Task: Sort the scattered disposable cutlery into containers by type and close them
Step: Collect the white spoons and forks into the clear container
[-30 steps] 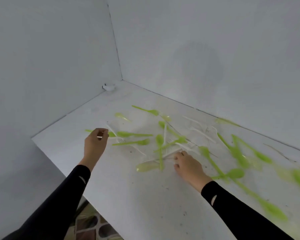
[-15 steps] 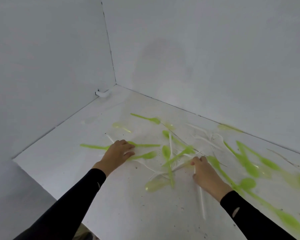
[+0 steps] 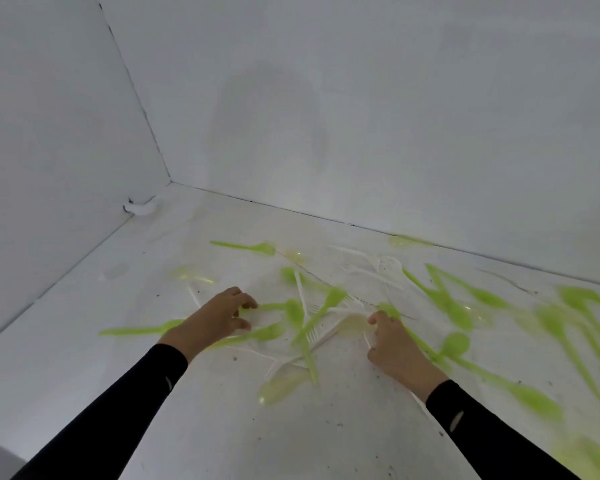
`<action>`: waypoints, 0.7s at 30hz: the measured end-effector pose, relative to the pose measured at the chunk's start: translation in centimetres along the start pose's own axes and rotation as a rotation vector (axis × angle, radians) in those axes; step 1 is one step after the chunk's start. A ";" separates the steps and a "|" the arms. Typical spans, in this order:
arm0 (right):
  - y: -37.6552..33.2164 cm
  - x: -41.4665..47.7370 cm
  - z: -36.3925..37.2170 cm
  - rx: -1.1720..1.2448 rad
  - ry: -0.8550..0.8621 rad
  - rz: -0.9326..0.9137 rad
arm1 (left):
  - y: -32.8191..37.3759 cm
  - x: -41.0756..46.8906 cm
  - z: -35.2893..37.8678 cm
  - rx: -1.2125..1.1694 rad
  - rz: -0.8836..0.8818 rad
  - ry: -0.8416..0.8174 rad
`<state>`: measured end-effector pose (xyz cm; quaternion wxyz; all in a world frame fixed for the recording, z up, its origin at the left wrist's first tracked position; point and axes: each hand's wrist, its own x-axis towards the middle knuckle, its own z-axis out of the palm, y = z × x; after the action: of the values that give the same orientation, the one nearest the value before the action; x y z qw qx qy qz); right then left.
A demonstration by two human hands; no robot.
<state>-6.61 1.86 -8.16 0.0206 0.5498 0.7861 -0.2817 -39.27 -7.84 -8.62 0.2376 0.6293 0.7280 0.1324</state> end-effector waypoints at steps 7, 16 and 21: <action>1.8 -0.7 0.2 0.011 0.053 -0.092 | 4.6 4.5 -4.4 -0.029 0.048 -0.112; 4.1 -0.7 -2.0 0.175 0.048 -0.093 | 14.9 16.4 0.3 -0.045 0.382 0.101; 5.3 3.3 -6.7 0.155 0.307 -0.057 | 16.8 20.7 3.6 0.046 0.367 0.028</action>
<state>-1.44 9.02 -5.92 -0.1499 0.5638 0.7712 -0.2547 -25.04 14.99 -7.16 0.1847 0.7551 0.6069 0.1656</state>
